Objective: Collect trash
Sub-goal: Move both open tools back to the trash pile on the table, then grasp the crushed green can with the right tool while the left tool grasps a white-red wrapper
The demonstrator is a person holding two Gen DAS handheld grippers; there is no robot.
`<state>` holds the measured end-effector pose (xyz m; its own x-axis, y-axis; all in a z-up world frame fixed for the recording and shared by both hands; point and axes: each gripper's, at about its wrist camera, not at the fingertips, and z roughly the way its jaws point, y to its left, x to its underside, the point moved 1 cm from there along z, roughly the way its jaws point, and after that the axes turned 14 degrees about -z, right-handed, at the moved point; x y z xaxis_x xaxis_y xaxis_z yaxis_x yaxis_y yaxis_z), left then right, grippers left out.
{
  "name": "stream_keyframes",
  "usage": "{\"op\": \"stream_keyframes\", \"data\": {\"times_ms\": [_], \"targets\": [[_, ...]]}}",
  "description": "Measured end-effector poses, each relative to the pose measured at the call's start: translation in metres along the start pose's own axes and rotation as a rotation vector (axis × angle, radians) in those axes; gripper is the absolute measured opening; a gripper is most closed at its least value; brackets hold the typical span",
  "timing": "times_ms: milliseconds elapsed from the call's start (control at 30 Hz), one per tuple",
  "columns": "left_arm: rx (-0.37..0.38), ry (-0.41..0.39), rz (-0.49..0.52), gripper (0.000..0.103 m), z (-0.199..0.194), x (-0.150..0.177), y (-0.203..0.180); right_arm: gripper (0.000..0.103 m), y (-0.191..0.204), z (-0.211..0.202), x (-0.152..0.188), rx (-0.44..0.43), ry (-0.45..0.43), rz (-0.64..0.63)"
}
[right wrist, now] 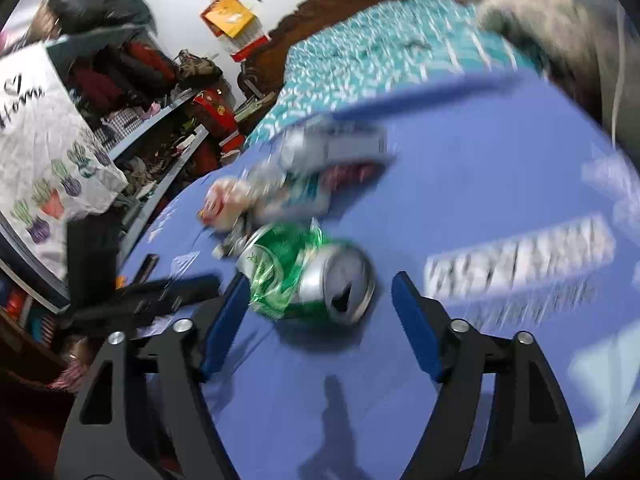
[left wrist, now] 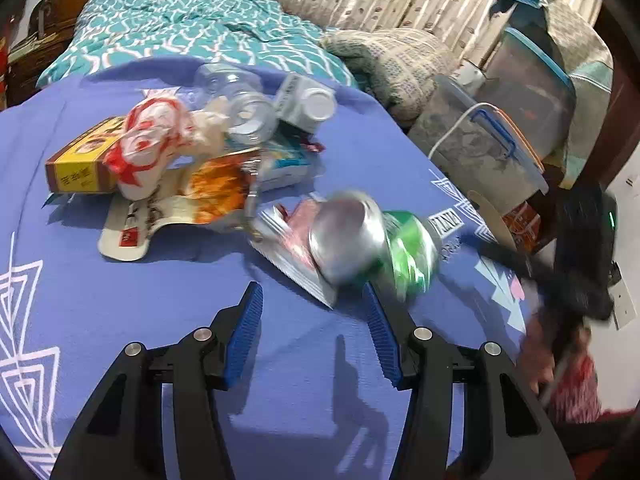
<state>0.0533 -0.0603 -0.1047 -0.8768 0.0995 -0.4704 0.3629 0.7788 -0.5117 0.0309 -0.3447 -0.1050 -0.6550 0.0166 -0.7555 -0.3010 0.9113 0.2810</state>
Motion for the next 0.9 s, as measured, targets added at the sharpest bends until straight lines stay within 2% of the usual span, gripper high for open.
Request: {"op": "stream_keyframes", "data": {"times_ms": [67,133,233,333,467,500,600,733,833,900], "targets": [[-0.005,-0.014,0.018,0.049,-0.003,0.003,-0.007,0.083,-0.013,0.013,-0.027,-0.014,0.012,-0.052],[-0.012,-0.003,0.022,0.048,-0.003,0.006,-0.009,0.083,-0.027,0.037,-0.052,-0.076,0.071,-0.044],[-0.02,0.029,-0.003,0.047,0.004,0.008,-0.007,0.082,-0.055,0.087,-0.075,-0.217,0.196,0.01],[-0.027,0.057,-0.031,0.045,0.014,0.008,-0.003,0.069,-0.061,0.12,-0.071,-0.313,0.292,0.046],[-0.038,0.069,-0.032,0.045,0.025,0.005,-0.001,0.061,-0.038,0.117,-0.043,-0.459,0.313,0.016],[-0.038,0.076,-0.034,0.044,0.028,0.004,0.0,0.058,-0.031,0.111,-0.034,-0.472,0.315,0.0],[-0.048,0.076,-0.03,0.044,0.035,0.002,-0.002,0.056,-0.019,0.092,-0.009,-0.403,0.327,-0.006],[-0.042,0.081,-0.009,0.044,0.043,0.001,-0.013,0.045,-0.017,0.052,0.02,-0.373,0.246,0.076],[-0.04,0.084,0.019,0.046,0.046,0.0,-0.021,0.038,-0.02,0.023,0.044,-0.331,0.162,0.181],[-0.034,0.074,-0.006,0.046,0.042,-0.005,-0.017,0.036,-0.028,0.008,0.058,-0.312,0.106,0.276]]}}
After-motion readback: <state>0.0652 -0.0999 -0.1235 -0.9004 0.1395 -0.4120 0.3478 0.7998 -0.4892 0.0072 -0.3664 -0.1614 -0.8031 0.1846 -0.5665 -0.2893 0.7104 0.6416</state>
